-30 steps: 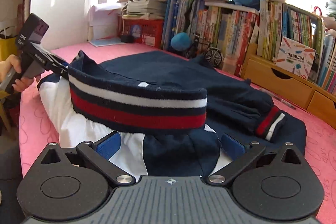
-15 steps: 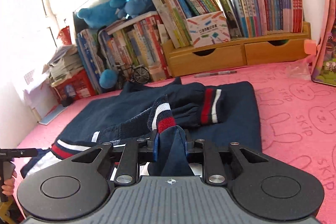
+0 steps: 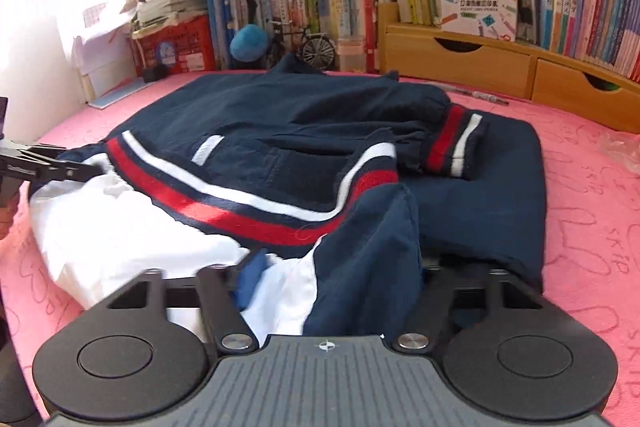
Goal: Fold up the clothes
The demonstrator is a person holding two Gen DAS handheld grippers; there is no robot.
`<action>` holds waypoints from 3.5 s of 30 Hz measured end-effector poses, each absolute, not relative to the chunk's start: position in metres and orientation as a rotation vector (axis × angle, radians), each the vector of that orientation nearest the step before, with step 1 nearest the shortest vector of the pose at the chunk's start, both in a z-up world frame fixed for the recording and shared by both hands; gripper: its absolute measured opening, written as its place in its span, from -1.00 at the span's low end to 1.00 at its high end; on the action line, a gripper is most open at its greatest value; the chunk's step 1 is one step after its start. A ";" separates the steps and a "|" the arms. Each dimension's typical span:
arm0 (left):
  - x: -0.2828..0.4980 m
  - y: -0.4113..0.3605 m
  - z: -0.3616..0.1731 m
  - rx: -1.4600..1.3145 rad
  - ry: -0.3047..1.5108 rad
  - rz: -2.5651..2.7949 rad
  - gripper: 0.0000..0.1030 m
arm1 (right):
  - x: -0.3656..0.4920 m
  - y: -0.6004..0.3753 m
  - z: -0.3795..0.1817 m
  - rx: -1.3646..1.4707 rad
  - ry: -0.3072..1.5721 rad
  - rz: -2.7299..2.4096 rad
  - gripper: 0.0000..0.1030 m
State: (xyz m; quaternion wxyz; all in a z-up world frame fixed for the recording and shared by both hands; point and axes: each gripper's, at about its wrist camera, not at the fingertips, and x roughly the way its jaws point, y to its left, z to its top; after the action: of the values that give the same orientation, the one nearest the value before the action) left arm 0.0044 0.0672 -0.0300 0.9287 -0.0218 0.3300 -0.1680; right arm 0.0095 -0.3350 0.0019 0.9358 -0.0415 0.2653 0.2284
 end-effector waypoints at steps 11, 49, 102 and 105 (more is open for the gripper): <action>0.021 0.055 0.084 0.048 0.279 -0.298 -0.61 | 0.014 -0.337 0.081 0.002 0.280 0.421 -0.74; 0.016 0.134 0.012 -0.020 0.509 -0.043 1.00 | 0.056 -0.412 -0.017 0.081 0.545 0.192 1.00; 0.040 -0.011 -0.064 0.800 0.517 -0.045 -0.61 | -0.018 -0.295 -0.070 -1.167 0.274 0.330 -0.30; 0.039 -0.008 -0.065 0.791 0.522 -0.042 -0.61 | -0.012 -0.307 -0.062 -1.070 0.346 0.299 -0.33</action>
State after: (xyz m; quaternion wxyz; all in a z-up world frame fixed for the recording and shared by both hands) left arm 0.0391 -0.0078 -0.0653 0.8895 0.3810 0.2515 -0.0204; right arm -0.0115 -0.3073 -0.0620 0.8356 -0.5053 0.1632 0.1410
